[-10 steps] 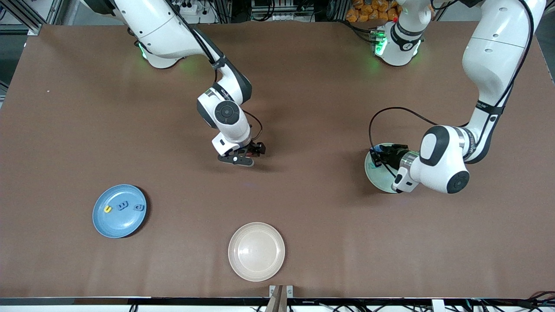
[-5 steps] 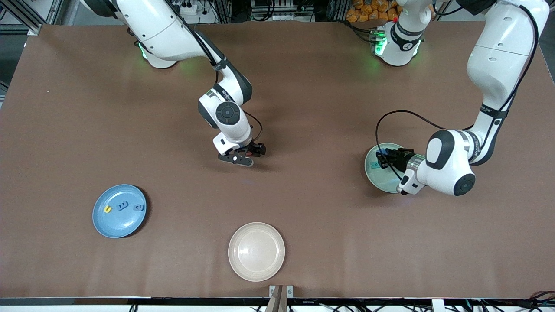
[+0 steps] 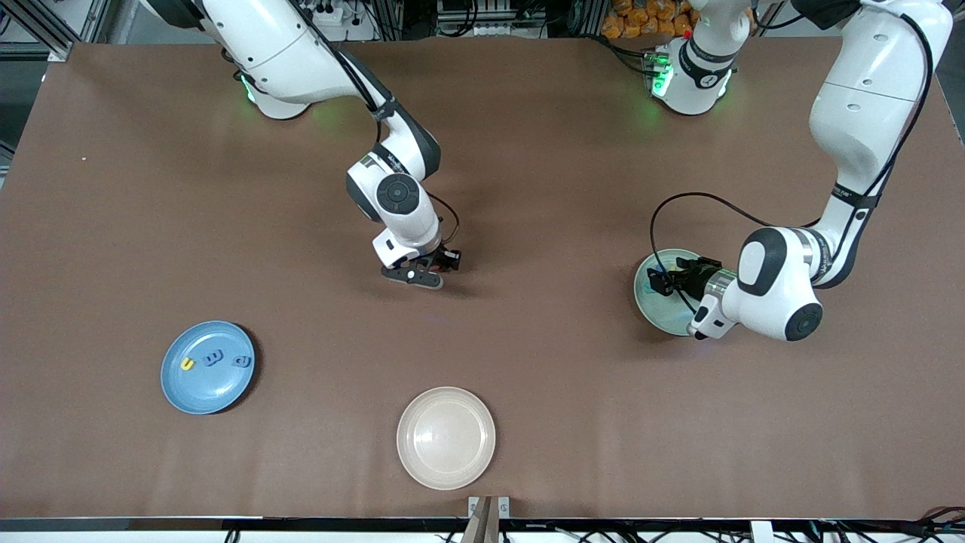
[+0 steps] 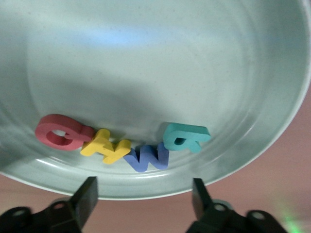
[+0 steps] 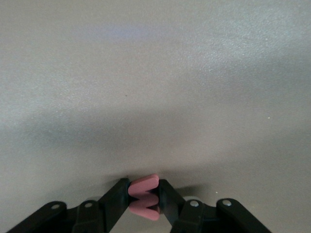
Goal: Sort upper and lower case letters into plates
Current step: 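Release the blue W on the green plate while the right gripper lifts the m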
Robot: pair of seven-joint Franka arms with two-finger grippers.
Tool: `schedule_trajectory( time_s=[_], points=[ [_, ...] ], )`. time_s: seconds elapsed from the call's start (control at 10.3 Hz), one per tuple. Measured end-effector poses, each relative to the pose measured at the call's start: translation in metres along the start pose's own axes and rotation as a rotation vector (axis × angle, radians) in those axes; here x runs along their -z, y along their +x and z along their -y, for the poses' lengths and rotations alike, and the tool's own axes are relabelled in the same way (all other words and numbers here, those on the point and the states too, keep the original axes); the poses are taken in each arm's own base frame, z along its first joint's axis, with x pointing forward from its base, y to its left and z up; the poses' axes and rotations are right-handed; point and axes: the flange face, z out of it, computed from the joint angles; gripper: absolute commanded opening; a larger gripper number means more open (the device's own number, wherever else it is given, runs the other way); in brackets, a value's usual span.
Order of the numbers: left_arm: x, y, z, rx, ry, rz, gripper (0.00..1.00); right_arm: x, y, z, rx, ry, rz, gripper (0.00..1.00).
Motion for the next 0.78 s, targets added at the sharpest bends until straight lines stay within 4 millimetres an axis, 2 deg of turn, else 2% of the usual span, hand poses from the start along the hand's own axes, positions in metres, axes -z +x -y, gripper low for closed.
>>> schedule_trajectory(
  time_s=[0.19,0.29,0.39,0.48,0.58,0.68,0.78],
  points=[
    [0.006,0.000,-0.001,-0.004,0.001,-0.018,1.00,0.002,0.001,0.001,-0.001,0.002,-0.002,0.00],
    [0.017,-0.002,-0.003,-0.019,0.019,-0.050,1.00,0.009,0.007,0.003,-0.003,0.009,-0.010,0.00],
    [0.036,-0.008,-0.007,-0.039,0.039,-0.098,1.00,0.023,0.019,0.005,-0.006,0.009,-0.017,0.00],
    [0.062,-0.020,-0.013,-0.062,0.058,-0.158,1.00,0.044,0.042,0.002,-0.002,0.007,-0.025,0.00],
    [0.093,-0.037,-0.021,-0.089,0.082,-0.229,1.00,0.066,0.073,-0.012,0.006,0.003,-0.035,0.00],
    [0.128,-0.062,-0.030,-0.122,0.114,-0.313,1.00,0.085,0.110,-0.038,0.022,-0.003,-0.044,0.00],
    [0.162,-0.093,-0.041,-0.154,0.154,-0.390,1.00,0.097,0.148,-0.075,0.050,-0.014,-0.047,0.00]
  ],
)
